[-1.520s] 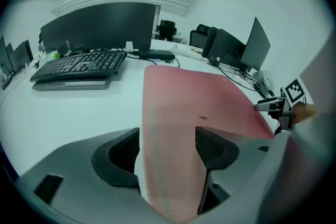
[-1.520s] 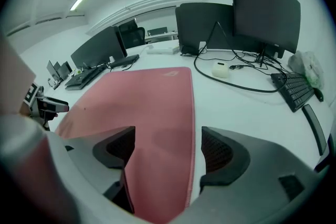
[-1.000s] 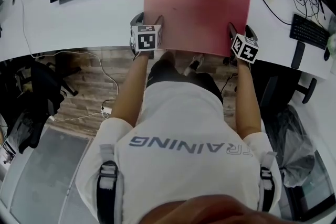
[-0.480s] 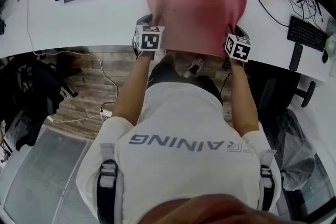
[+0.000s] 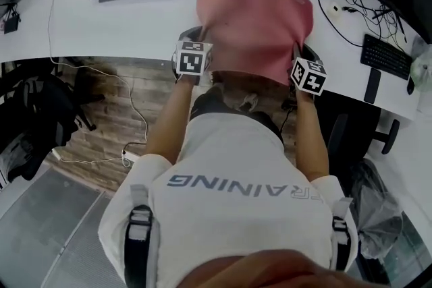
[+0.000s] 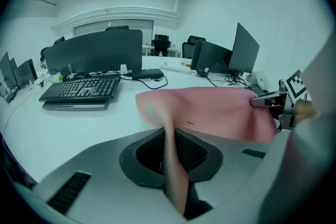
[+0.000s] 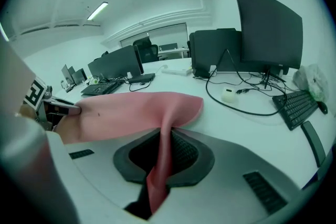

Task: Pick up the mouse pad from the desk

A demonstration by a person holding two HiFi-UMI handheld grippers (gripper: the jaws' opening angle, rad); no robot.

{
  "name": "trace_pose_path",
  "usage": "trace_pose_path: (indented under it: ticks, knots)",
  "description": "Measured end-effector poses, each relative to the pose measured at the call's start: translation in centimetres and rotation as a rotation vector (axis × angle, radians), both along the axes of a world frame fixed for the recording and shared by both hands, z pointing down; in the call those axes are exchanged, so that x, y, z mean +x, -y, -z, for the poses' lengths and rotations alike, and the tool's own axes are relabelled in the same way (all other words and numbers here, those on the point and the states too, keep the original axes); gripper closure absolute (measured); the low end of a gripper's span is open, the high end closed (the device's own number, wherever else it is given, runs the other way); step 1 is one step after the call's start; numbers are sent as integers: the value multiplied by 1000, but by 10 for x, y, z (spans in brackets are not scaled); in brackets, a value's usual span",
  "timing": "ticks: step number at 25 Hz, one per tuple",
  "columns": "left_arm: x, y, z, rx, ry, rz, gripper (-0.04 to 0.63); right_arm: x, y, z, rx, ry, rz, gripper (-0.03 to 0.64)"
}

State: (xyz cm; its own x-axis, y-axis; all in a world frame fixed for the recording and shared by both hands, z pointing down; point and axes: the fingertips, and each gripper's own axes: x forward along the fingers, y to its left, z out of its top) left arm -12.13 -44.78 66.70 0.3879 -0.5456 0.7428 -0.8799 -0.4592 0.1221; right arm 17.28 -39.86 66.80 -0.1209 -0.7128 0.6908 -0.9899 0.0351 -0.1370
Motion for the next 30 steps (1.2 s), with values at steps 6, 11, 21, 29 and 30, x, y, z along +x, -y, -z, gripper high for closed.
trace_pose_path:
  ticks: [6,11,21,29,30]
  knots:
    - [0,-8,36,84,-18,41,523,1,-4,41,84,7,21,560]
    - [1,-12,91,205,-46,69,523,3,-7,94,199,1,39,560]
    - [7,-30,216,465,-128,117,523,12,-17,222,473,-3,53,560]
    - [13,-52,307,672,-202,137,523,19,-36,314,674,-40,57,560]
    - [13,-55,317,694,-210,140,523,19,-39,324,696,-46,59,560]
